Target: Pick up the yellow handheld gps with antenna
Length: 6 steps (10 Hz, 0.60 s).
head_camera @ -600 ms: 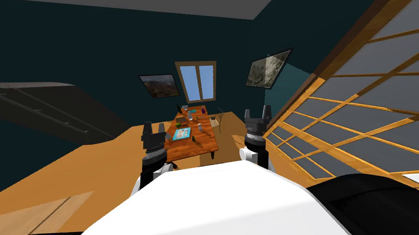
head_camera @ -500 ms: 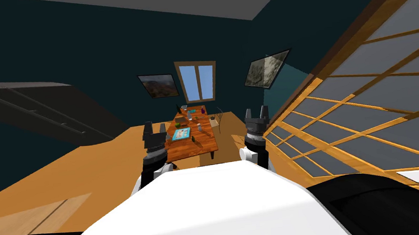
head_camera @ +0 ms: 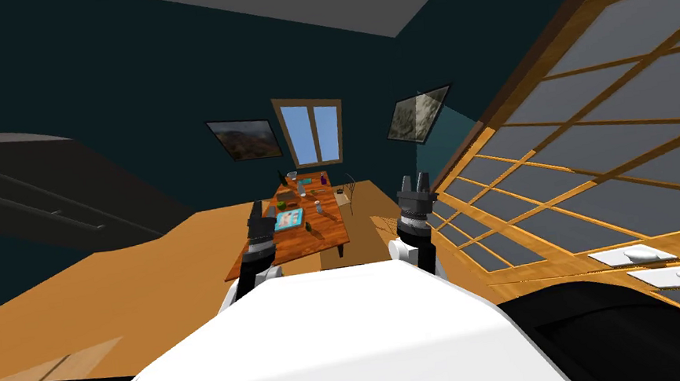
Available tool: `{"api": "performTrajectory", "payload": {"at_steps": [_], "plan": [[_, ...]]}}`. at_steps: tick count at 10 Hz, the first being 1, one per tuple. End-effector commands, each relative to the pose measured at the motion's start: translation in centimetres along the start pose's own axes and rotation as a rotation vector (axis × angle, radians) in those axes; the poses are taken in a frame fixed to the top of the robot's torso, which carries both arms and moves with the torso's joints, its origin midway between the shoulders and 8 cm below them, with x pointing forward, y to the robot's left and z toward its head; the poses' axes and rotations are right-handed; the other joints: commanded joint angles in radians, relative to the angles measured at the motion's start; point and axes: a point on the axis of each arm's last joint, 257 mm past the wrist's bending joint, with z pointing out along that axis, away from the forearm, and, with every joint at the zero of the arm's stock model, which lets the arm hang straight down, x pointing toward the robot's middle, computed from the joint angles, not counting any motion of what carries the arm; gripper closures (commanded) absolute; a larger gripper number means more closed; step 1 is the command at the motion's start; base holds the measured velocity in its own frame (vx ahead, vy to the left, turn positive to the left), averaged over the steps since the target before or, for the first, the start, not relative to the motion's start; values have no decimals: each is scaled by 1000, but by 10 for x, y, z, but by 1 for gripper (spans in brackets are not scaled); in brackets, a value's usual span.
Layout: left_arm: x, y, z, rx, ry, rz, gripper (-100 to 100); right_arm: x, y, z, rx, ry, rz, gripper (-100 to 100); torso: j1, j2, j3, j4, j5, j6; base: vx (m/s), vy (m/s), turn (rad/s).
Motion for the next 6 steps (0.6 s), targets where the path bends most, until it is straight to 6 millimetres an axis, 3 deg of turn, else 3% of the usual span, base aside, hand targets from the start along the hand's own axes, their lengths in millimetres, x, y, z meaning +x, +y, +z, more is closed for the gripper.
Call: {"api": "performTrajectory", "payload": {"at_steps": [1,5,6], "plan": [[-1,17,-5,-36,5,8,-100,0,0,0,0,0,0,0,0,0,0,0,0,0,-18,-29,-48],[0,80,-21,-181,37,54,-100,0,0,0,0,0,0,0,1,-1,-1,0,0,-1,-12,-36,-135],[0,83,-23,-186,37,54,-100,0,0,0,0,0,0,0,0,0,0,0,0,0,-15,-32,-63]]}}
